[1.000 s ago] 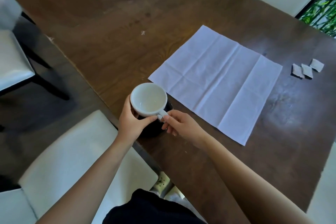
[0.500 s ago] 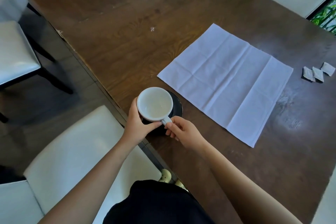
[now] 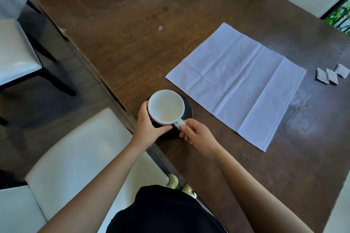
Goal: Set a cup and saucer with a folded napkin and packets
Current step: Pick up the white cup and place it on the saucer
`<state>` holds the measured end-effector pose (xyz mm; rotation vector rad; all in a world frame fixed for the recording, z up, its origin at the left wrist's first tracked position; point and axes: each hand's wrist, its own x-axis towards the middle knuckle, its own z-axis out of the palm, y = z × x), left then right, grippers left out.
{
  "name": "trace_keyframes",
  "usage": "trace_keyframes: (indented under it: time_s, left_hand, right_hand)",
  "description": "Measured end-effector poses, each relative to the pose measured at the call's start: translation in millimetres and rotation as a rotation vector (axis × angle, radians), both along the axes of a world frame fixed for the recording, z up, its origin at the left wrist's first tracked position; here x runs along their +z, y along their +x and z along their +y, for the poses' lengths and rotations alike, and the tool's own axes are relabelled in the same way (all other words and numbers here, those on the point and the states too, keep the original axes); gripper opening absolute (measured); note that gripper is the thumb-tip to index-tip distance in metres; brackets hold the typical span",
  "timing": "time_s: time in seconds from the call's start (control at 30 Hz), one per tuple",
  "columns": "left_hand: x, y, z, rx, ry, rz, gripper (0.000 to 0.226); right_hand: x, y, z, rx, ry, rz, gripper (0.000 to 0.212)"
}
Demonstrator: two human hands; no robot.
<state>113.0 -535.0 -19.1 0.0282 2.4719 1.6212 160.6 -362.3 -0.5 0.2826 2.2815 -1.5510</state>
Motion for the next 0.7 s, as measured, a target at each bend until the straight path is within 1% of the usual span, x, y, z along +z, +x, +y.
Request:
trace_keyframes:
  time_s: [0.33, 0.6, 0.7]
  left_hand:
    - [1.3, -2.6, 1.4, -0.030, -0.033, 0.001, 0.097]
    - [2.1, -2.6, 2.2, -0.038, -0.058, 0.006, 0.098]
    - [1.7, -4.4, -1.6, -0.063, -0.050, -0.026, 0.102]
  right_hand:
    - [0.3, 2.0, 1.3, -0.009, 0.022, 0.007, 0.016]
    - [0.9, 0.4, 2.9, -0.044, -0.056, -0.037, 0.016]
    - [3.6, -0.4, 4.5, -0.035, -0.073, -0.063, 0.018]
